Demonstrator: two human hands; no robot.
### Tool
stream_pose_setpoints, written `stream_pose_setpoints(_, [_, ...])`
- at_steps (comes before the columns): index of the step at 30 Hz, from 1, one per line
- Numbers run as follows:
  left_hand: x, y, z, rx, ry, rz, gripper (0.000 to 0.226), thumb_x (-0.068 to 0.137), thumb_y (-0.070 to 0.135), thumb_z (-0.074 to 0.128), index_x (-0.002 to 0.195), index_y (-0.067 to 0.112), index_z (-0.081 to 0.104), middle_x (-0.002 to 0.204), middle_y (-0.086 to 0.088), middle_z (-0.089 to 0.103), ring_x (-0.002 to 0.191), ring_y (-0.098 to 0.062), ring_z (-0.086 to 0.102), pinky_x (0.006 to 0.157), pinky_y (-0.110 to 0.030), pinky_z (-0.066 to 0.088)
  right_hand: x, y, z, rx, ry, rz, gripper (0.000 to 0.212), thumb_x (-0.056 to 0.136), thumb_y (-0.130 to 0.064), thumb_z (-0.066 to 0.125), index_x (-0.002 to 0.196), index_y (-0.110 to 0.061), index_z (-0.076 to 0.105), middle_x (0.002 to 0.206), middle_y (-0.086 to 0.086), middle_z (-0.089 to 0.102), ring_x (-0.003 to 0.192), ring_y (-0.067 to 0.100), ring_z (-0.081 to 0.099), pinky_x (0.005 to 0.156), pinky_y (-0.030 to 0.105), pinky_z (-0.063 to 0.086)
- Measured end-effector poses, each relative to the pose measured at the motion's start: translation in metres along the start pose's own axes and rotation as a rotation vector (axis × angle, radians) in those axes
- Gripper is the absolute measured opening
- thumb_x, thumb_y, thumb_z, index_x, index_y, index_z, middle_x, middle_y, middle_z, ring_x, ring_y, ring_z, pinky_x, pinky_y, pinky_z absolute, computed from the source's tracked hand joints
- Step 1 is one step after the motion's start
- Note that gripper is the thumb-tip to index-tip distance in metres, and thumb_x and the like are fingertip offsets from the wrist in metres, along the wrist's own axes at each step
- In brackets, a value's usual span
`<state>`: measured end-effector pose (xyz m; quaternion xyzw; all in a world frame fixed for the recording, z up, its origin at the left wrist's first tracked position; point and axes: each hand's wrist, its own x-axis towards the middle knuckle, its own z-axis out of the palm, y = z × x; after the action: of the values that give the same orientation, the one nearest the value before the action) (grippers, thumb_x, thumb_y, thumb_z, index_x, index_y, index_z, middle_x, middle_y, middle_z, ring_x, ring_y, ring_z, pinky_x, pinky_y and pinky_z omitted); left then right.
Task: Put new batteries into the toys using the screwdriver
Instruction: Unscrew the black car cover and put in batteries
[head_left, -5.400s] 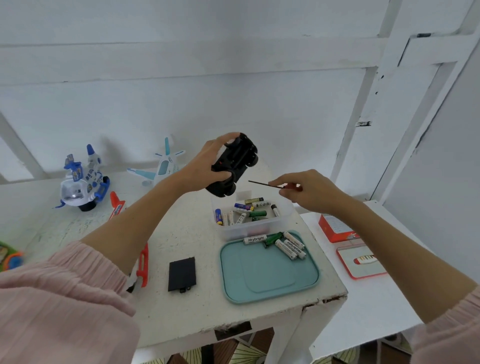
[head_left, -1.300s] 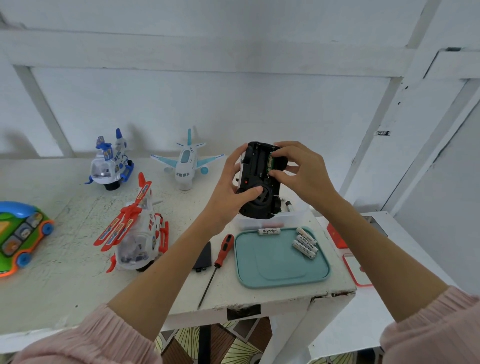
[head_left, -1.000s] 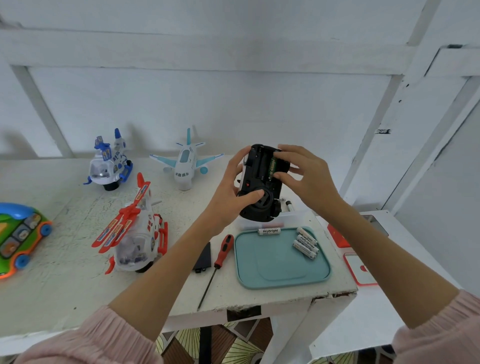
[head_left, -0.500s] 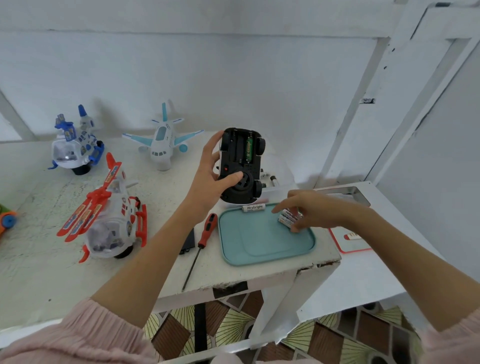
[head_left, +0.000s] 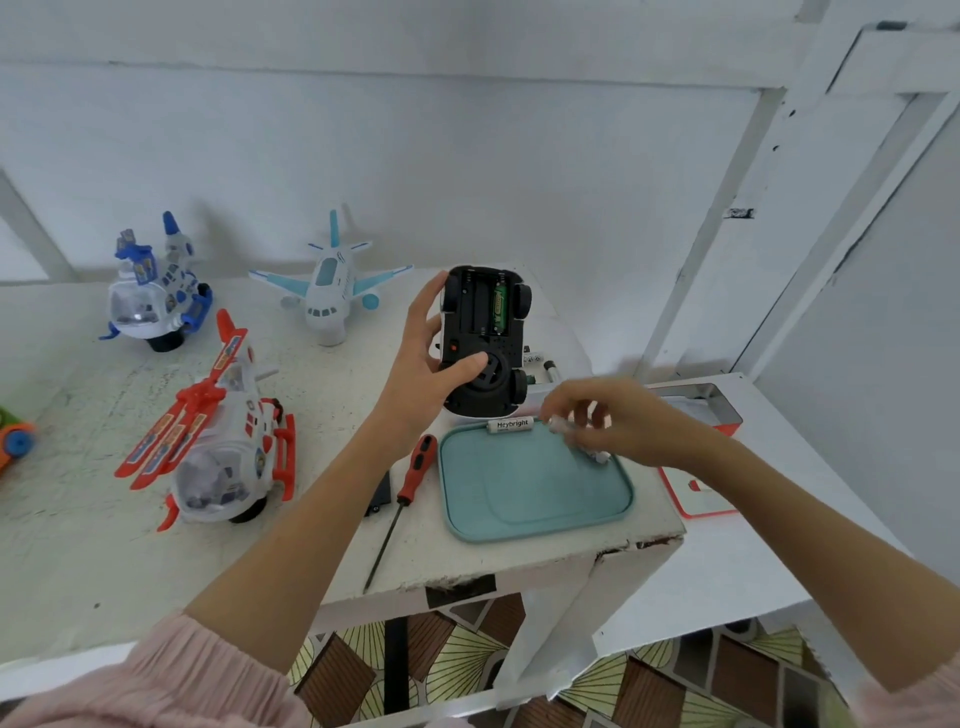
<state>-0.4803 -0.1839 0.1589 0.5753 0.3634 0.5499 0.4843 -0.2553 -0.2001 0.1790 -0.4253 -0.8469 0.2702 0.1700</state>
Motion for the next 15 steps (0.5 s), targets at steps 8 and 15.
stream_pose_setpoints(8, [-0.001,0.003,0.002,-0.014,0.014,0.008,0.076,0.083,0.005,0.065,0.130,0.054,0.031,0.130,-0.003,0.053,0.109,-0.024,0.063,0.084,-0.035,0.056,0.045,-0.045,-0.028,-0.043,0.337,-0.138,0.020,0.092,-0.011,0.053,0.112,-0.009,0.053,0.090,-0.001,0.059,0.078,0.020,0.063,0.073,0.026,0.051])
stream_pose_setpoints(15, [-0.001,0.003,0.002,-0.023,0.010,-0.001,0.075,0.079,0.011,0.065,0.130,0.055,0.032,0.131,-0.004,0.051,0.109,-0.027,0.062,0.085,-0.038,0.056,0.082,-0.044,-0.025,-0.137,0.408,-0.195,0.014,0.075,-0.007,0.074,0.089,-0.005,0.073,0.086,0.005,0.052,0.067,-0.003,0.044,0.063,0.008,0.036])
